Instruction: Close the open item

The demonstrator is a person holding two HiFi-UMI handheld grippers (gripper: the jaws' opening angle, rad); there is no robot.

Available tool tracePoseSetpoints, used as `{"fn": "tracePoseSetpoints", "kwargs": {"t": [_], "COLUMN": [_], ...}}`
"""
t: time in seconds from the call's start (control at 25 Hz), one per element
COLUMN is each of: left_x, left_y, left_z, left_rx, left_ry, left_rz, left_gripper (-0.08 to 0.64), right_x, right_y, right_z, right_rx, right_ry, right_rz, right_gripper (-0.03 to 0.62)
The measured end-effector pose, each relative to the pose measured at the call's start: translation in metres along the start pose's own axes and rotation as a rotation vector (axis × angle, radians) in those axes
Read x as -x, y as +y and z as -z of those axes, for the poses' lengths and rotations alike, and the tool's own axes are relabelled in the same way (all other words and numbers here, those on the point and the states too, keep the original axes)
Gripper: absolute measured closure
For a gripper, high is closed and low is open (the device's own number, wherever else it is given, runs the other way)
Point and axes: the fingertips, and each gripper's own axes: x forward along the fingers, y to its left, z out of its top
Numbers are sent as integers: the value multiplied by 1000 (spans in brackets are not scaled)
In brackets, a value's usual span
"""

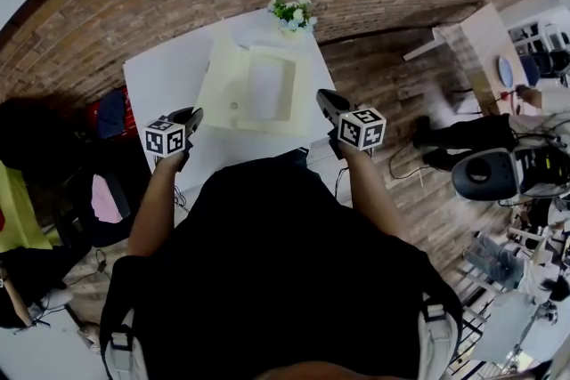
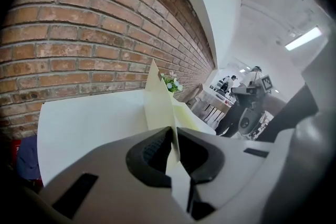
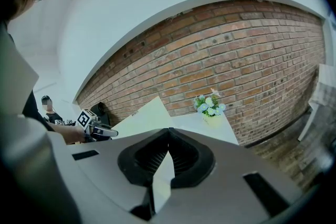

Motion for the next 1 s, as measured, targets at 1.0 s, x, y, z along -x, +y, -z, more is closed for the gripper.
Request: {"fn": "tracePoseSetpoints", "kwargs": {"t": [1.0], "left_x": [-17], "left_y": [-34], "left_z": [-20], "left_rx": [-53], "left_ry": [28], "left_rz": [36], "left_gripper": [534], "right_x": [7], "right_y": [-15], "right_z": [5], "right_rx": [-19], "right_ry": [1], "right_rz": [13], "right_gripper": [572]}}
